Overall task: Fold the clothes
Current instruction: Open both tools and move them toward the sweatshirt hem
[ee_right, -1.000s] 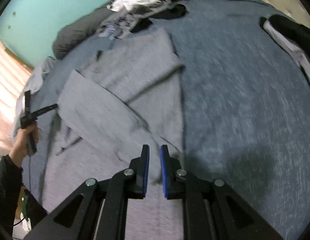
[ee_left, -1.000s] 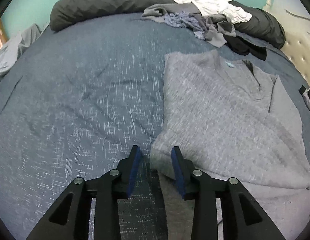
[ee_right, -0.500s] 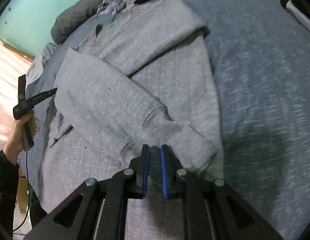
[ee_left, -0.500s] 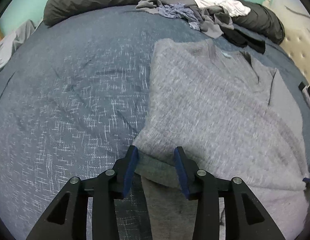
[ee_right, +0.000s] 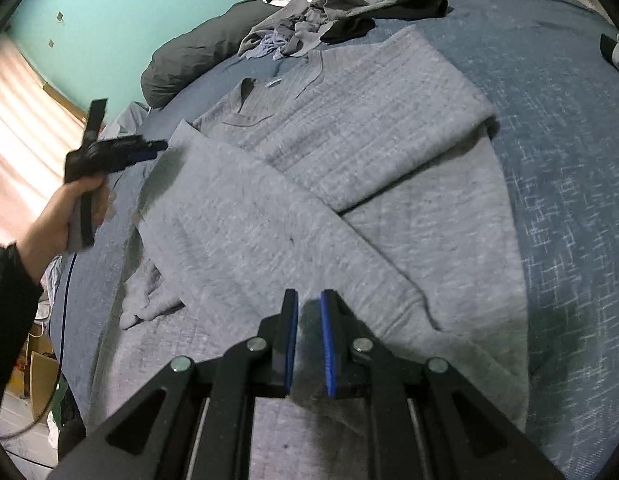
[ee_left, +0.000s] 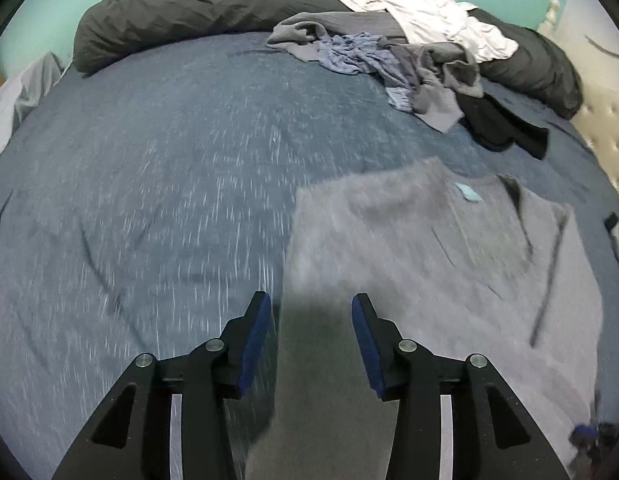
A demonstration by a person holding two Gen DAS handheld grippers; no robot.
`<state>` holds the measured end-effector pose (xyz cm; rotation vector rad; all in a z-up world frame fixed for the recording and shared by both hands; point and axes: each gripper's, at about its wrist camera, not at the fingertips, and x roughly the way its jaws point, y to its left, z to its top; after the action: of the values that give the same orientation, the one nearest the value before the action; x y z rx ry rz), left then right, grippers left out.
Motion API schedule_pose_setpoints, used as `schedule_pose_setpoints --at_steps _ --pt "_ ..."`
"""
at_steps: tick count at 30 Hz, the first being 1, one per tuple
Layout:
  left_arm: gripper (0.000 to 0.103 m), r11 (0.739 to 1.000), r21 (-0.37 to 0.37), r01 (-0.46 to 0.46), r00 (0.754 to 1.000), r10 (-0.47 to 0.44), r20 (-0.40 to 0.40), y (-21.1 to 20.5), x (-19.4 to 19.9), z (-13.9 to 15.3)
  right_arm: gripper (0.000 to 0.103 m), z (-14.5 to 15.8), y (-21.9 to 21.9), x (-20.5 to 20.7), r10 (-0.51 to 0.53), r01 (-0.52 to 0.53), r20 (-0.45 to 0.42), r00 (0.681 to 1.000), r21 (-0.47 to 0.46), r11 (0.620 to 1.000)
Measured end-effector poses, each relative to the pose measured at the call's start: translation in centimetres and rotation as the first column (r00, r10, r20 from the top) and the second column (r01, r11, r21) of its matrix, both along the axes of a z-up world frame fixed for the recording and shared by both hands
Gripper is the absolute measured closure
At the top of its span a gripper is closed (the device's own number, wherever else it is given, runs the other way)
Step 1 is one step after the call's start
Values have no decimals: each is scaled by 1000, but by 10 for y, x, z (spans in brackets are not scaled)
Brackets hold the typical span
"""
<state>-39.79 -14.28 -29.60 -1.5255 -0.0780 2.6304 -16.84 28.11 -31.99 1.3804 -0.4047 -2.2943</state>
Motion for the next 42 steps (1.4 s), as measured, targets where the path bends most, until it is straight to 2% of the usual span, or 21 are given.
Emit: schedule_pose_setpoints --at_steps 6,10,12,16,28,31,37,42 --pt "57 999 -29 -15 1000 15 23 1 -38 -14 92 -4 2 0 3 -3 -15 1000 -22 1000" --pt "55 998 -26 -58 997 59 43 -6 -53 -30 92 -5 -1 1 13 -14 -26 1000 -20 1000" --pt "55 998 -21 -62 997 63 36 -8 -53 -30 92 -4 0 1 14 -14 -30 999 -26 1000" --pt "55 995 6 -99 995 99 -33 -16 -46 -8 92 -4 2 -1 3 -5 -40 999 -38 999" --pt "54 995 -47 -90 995 92 37 -14 -48 -33 92 0 2 -4 -7 4 -47 999 -53 999" --pt "54 995 -61 -85 996 86 25 -12 -47 -28 92 1 5 -6 -13 10 -48 999 -53 999" --pt "54 997 -26 -78 997 77 -31 -18 -6 13 92 17 14 -3 -39 35 -89 995 -54 998" --pt "52 999 19 -49 999 49 -16 -27 62 39 92 42 35 4 -83 80 -120 989 -35 996"
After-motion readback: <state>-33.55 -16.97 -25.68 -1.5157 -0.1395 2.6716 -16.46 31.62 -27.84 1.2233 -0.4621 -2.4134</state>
